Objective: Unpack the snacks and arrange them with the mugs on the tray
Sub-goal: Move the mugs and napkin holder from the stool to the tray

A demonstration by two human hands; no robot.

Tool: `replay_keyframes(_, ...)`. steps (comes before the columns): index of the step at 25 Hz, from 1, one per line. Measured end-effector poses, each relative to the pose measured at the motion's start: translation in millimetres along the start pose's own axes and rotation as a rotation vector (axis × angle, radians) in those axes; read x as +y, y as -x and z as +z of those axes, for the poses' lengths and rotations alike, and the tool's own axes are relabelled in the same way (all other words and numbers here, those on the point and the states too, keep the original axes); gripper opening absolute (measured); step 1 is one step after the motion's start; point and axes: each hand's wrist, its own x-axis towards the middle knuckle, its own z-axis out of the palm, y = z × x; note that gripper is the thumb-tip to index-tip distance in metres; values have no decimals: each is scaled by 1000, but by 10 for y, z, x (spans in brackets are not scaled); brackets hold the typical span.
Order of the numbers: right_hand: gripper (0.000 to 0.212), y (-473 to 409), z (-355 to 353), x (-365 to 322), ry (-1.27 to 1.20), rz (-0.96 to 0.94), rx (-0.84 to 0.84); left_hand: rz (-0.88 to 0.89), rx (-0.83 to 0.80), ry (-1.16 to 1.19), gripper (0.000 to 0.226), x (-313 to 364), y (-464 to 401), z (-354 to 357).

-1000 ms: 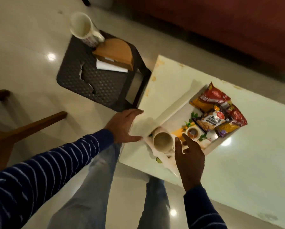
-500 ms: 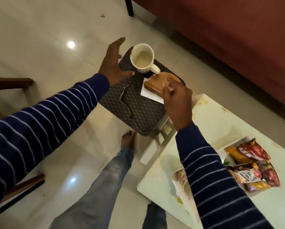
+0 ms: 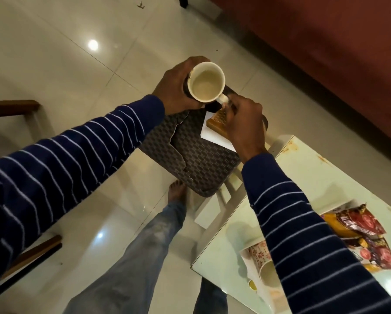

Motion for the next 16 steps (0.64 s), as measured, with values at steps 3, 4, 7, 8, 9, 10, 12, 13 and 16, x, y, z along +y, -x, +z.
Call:
replay_keyframes(3, 25, 41, -102, -31, -21, -17, 24, 59, 44, -51, 90, 164, 12, -60)
replay_keyframes(4, 26, 73, -176, -38, -35, -24, 39, 80, 71, -66, 89, 248, 20, -67)
replay_keyframes(7, 26, 241, -497, 31, -97, -31, 110, 134, 128, -63, 90, 585, 75, 16)
replay_keyframes(8, 25, 349, -634, 99, -127, -25, 129, 150, 132, -48, 90, 732, 118, 99)
replay_keyframes(9, 23, 487, -773, 182, -157, -14, 140, 166, 132, -38, 91, 882, 174, 208)
replay_keyframes(10, 22, 644, -909, 285, -185, 3, 148, 180, 128, -36, 92, 1034, 236, 343)
replay_keyframes(12, 21, 1018, -1168, 545, -216, 49, 158, 203, 91, -39, 94, 1323, 391, 686)
replay_keyframes(13, 22, 1220, -1286, 698, -208, 72, 163, 212, 59, -36, 94, 1456, 488, 889)
replay_keyframes(16, 24, 1871, -1531, 1155, -170, 152, 165, 233, -36, 6, 92, 1777, 870, 1514)
